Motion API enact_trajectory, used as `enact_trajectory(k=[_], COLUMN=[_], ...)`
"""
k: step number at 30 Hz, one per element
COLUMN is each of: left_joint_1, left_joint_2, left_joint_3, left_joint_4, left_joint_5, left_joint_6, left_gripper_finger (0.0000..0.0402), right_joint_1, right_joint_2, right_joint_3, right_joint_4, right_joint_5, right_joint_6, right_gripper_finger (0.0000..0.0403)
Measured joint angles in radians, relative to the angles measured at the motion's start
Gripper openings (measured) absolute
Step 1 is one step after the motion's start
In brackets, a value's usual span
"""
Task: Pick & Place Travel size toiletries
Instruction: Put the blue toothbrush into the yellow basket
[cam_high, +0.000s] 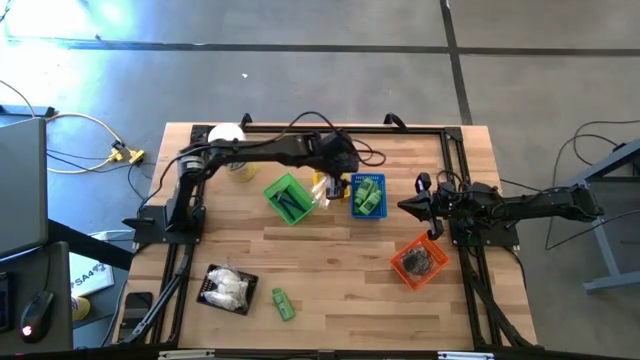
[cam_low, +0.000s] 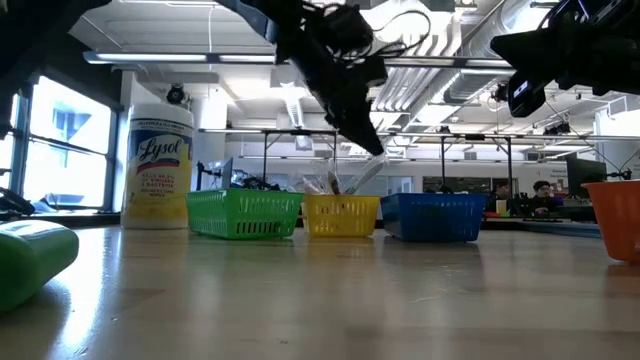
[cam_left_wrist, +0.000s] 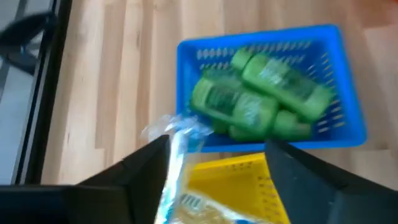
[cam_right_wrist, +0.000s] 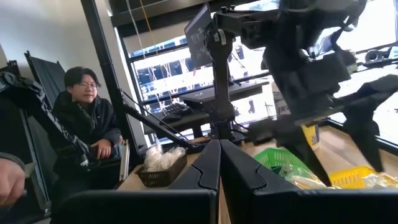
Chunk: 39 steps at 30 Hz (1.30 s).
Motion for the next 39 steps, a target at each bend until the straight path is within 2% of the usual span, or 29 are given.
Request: enact_trajectory(k=[3, 6, 14, 20, 30, 34, 39], left_joint_1=[0.004, 0.002, 0.002, 0.002, 0.002, 0.004, 0.007], left_joint_2=[0.024, 0.031, 0.031, 0.046, 0.06, 0.06, 0.06], left_joint_3=[0.002, 0.002, 0.002, 0.002, 0.001, 0.001, 0.001], left_joint_4=[0.0, 0.009, 0.068, 0.061, 0.072, 0.069, 0.069], left_joint_5=[-0.043, -0.095, -0.143, -0.144, -0.147, -0.158, -0.159], left_joint_6=[0.0, 0.0, 0.016, 0.052, 0.061, 0.061, 0.06], left_gripper_finger=[0.028, 0.0286, 0.0287, 0.0264, 0.0199, 0.0143, 0.004], right_joint_1=[0.0, 0.0, 0.0, 0.0, 0.0, 0.0, 0.0], right_joint_2=[0.0, 0.001, 0.001, 0.0, 0.001, 0.001, 0.001], right_joint_3=[0.0, 0.0, 0.0, 0.0, 0.0, 0.0, 0.0], right_joint_4=[-0.002, -0.002, -0.002, -0.002, -0.002, -0.002, -0.002], right_joint_5=[0.0, 0.0, 0.007, 0.005, 0.004, 0.004, 0.004], right_joint_6=[0.0, 0.0, 0.0, 0.0, 0.0, 0.0, 0.0], right_gripper_finger=[0.0002, 0.0002, 0.0002, 0.0002, 0.0002, 0.0002, 0.0002])
